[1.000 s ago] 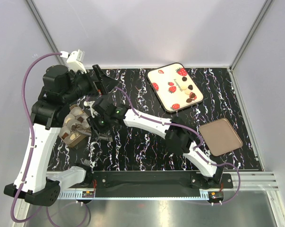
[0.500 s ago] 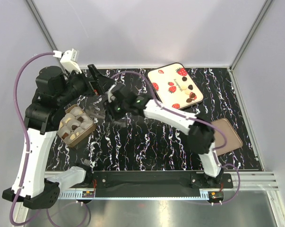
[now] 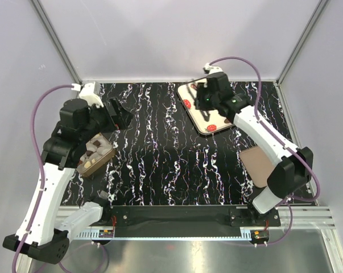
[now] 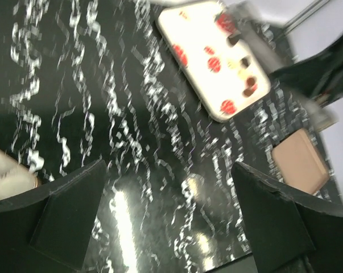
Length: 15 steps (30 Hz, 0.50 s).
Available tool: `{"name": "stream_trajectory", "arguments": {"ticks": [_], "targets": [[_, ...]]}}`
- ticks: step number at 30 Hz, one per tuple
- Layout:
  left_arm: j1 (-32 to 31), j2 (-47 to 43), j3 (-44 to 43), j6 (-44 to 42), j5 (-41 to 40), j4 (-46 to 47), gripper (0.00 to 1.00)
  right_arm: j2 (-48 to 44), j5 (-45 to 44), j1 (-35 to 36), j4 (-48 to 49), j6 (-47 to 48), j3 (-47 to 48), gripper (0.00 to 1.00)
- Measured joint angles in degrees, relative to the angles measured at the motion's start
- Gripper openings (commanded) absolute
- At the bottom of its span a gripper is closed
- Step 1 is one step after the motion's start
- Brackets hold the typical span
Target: Pack the chocolate
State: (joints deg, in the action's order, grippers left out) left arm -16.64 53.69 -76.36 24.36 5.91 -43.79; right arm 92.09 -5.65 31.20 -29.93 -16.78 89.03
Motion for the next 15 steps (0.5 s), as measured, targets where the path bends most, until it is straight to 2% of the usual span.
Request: {"name": "stream_trajectory", "arguments": {"ticks": [5, 15], "targets": [[0.0, -0.2, 5.6, 0.0, -1.0, 0.7, 0.99, 1.5, -3.9, -8.2, -4.5, 1.0, -1.2, 0.46], [0.0, -0.2, 6.2, -0.4, -1.8, 1.5, 0.99, 9.9, -2.7, -18.1, -7.5, 2.9, -2.0, 0.49]]}}
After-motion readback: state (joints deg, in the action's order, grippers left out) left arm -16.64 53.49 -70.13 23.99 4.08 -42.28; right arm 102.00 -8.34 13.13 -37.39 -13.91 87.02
